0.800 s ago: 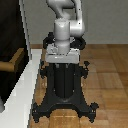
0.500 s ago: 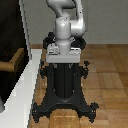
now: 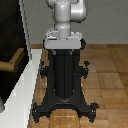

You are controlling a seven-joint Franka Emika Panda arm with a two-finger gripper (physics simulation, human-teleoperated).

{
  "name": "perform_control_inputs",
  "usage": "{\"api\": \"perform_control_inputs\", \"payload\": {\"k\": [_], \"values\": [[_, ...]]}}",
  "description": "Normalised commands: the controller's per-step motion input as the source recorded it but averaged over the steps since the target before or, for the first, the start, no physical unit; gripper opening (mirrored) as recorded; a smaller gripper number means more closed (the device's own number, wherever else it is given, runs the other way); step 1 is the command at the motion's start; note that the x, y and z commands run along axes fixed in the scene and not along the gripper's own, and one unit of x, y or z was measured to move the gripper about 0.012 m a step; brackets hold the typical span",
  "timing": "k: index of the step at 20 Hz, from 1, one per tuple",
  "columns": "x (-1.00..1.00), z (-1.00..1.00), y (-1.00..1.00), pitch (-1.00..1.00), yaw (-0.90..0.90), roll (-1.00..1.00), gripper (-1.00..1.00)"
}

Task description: Open the door by pressing down and pulling on the handle.

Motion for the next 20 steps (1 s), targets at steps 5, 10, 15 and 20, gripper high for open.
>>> {"api": "perform_control_inputs", "payload": {"k": [5,10,15,20], "values": [[0.0,0.6,0.0,0.0,0.0,0.0,1.0],[0.0,0.8,0.0,0.0,0.0,0.0,1.0],[0.0,0.2,-0.4,0.0,0.0,0.0,1.0],[0.0,0.0,-0.6,0.0,0.0,0.0,1.0]]}}
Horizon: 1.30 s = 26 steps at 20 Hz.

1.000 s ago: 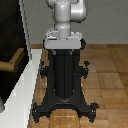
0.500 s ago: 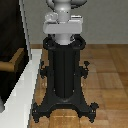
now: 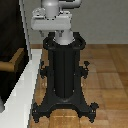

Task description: Open the door by pressing down and pulling on the handle.

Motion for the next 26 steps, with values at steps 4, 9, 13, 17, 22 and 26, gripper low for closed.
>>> {"api": "perform_control_inputs", "payload": {"k": [4,9,13,17,22,26], "values": [[0.0,0.0,-0.75,0.0,0.0,0.0,1.0],[0.0,0.0,-0.6,0.0,0.0,0.0,1.0],[0.0,0.0,-0.75,0.0,0.0,0.0,1.0],[0.0,0.0,-0.5,0.0,0.0,0.0,1.0],[0.0,0.0,-0.2,0.0,-0.09,0.0,1.0],[0.0,0.0,0.0,0.0,-0.11,0.0,1.0]]}}
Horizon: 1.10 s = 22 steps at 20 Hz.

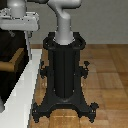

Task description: Open the door by pressing down and pulling on the handle.

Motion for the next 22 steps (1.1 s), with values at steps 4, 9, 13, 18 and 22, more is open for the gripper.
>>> {"api": "perform_control_inputs", "payload": {"k": [4,9,13,18,22], "values": [[0.0,0.0,0.0,0.0,-0.04,0.0,1.0],[0.0,0.0,-0.4,0.0,-0.03,0.0,1.0],[0.25,0.0,0.0,0.0,0.0,0.0,1.0],[0.2,0.0,0.0,0.0,0.0,0.0,1.0],[0.0,0.0,0.0,0.0,0.0,0.0,1.0]]}}
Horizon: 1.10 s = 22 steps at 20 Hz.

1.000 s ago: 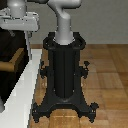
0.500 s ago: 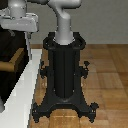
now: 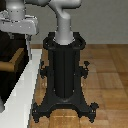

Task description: Open the door by pressing down and pulling on the handle.

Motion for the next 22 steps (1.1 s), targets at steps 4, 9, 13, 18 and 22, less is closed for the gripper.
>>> {"api": "perform_control_inputs", "payload": {"k": [4,9,13,18,22], "values": [[0.0,0.0,0.0,0.0,0.0,0.0,1.0],[0.0,-0.2,0.0,0.0,0.0,0.0,1.0],[0.0,-0.5,-0.75,0.0,0.0,0.0,1.0],[0.0,-0.8,-0.6,0.0,0.0,0.0,1.0],[0.0,-0.75,-0.25,0.0,0.0,0.0,1.0]]}}
